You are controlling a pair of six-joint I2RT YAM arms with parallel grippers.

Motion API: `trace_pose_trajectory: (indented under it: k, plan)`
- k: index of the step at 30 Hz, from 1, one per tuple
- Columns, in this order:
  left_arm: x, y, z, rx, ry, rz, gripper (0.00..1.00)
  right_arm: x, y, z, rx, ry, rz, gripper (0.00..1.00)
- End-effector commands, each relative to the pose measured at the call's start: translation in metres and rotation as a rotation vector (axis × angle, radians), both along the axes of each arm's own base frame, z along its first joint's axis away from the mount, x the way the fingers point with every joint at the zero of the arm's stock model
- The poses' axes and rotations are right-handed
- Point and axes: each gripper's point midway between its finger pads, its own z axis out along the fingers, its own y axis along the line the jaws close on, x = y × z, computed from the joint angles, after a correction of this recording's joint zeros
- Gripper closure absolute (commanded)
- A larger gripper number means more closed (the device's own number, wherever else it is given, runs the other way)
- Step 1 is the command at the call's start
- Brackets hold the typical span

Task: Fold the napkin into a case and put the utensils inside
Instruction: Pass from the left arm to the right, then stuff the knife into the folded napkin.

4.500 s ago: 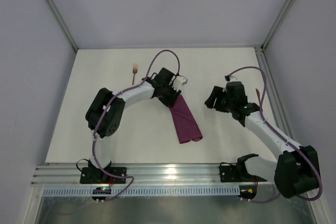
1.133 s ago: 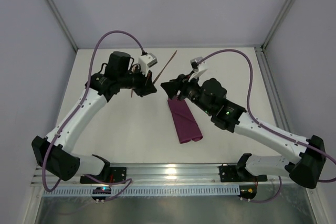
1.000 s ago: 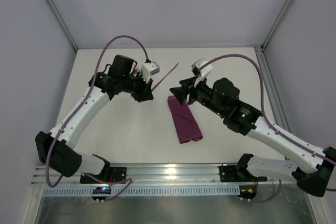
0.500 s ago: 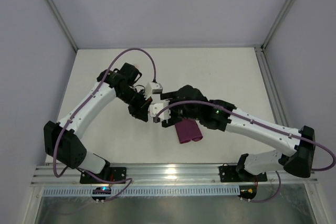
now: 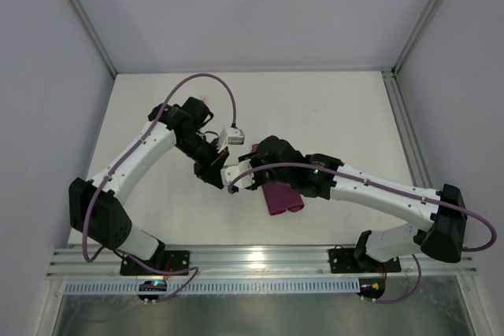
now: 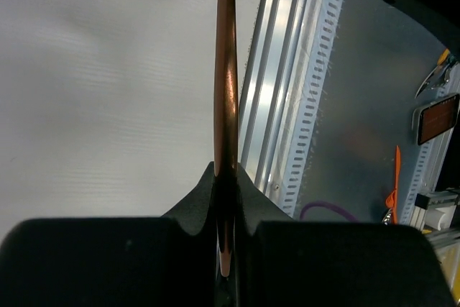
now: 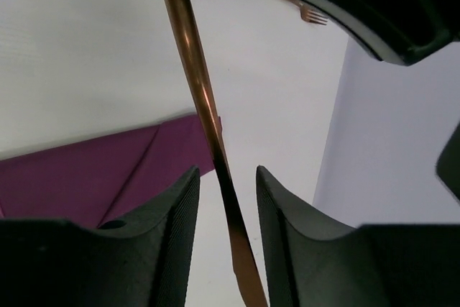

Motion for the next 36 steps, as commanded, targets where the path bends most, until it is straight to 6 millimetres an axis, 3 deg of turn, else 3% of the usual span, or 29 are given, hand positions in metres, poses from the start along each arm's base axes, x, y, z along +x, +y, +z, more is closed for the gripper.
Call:
trace_pose_trajectory:
  k: [1,5,7,10,15,17,19,25,26,28,31,34,36]
  plan:
    - [-0.011,-0.003,0.02,-0.051,0.018,-0.039,1.0,0.007,-0.004,-0.007,-0.017,-0.008,-0.06,0.6]
    - [-0.008,-0.001,0.017,-0.028,0.008,-0.028,1.0,0.001,-0.002,-0.008,0.03,0.059,-0.087,0.91]
    - [-0.003,-0.001,0.015,-0.016,-0.002,-0.003,0.98,-0.003,-0.001,-0.009,0.067,0.134,-0.142,0.96]
    - [0.005,-0.005,0.018,-0.031,-0.038,0.02,0.93,-0.007,-0.002,-0.014,0.103,0.225,-0.23,0.97]
    - [0.017,-0.007,0.028,-0.04,-0.104,0.055,0.82,-0.028,-0.011,-0.053,0.079,0.422,-0.361,0.97]
    - [0.022,-0.008,0.031,-0.041,-0.115,0.073,0.69,-0.033,-0.014,-0.064,0.08,0.459,-0.379,0.97]
    - [0.028,-0.007,0.035,-0.039,-0.142,0.099,0.59,-0.04,-0.014,-0.062,0.127,0.51,-0.404,0.97]
    - [0.058,0.002,0.053,-0.061,-0.223,0.221,0.45,-0.083,-0.025,-0.07,0.259,0.793,-0.476,0.97]
    - [0.065,0.002,0.052,-0.063,-0.246,0.235,0.44,-0.089,-0.029,-0.082,0.263,0.826,-0.497,0.97]
    - [0.074,0.002,0.046,-0.04,-0.246,0.276,0.43,-0.099,-0.033,-0.091,0.315,0.909,-0.567,0.97]
    - [0.088,-0.002,0.036,-0.025,-0.229,0.328,0.46,-0.093,-0.045,-0.103,0.385,0.95,-0.716,0.97]
    - [0.099,-0.005,0.016,0.015,-0.177,0.363,0.49,-0.087,-0.073,-0.127,0.431,1.009,-0.938,0.97]
    - [0.114,-0.005,0.0,0.046,-0.175,0.399,0.5,-0.083,-0.081,-0.129,0.48,1.031,-1.027,0.97]
